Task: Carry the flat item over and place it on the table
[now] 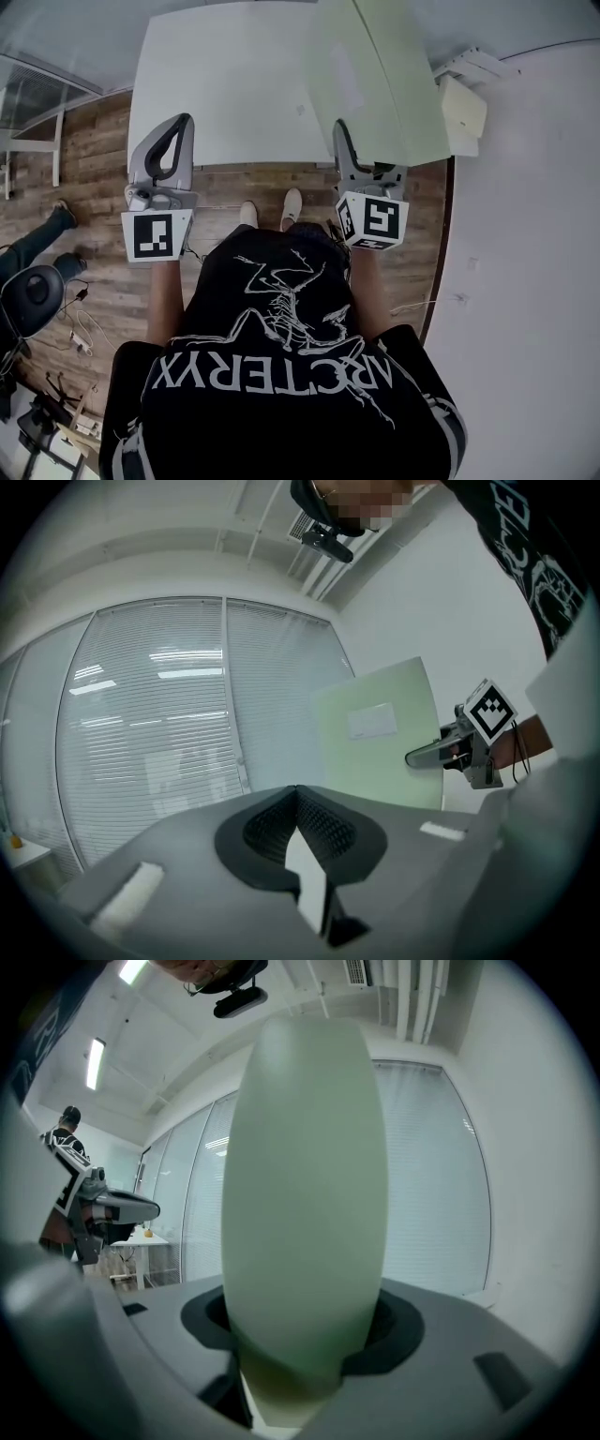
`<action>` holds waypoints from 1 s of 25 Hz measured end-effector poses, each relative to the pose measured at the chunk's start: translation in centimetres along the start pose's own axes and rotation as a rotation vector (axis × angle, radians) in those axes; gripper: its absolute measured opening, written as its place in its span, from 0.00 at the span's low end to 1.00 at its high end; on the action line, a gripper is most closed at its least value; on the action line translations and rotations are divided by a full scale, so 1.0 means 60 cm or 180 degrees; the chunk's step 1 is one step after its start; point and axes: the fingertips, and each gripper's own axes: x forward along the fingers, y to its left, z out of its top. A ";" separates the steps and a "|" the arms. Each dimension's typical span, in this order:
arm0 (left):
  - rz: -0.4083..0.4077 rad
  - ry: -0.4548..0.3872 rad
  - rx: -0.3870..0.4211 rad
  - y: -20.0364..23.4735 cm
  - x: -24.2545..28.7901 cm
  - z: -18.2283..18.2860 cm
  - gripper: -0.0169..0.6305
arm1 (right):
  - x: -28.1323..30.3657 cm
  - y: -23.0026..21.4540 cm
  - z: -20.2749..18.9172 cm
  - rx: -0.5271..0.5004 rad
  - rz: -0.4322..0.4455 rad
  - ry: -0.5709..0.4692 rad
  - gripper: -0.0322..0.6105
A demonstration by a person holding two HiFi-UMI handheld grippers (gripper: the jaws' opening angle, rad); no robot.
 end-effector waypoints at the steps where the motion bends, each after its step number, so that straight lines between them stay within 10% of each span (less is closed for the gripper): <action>1: 0.0004 -0.0007 -0.0009 -0.003 0.004 0.002 0.04 | 0.002 -0.003 -0.001 -0.0004 0.0014 0.0005 0.47; 25: 0.0313 0.0473 0.0064 -0.048 -0.042 -0.019 0.04 | 0.174 -0.017 -0.295 0.0098 0.0083 0.0771 0.47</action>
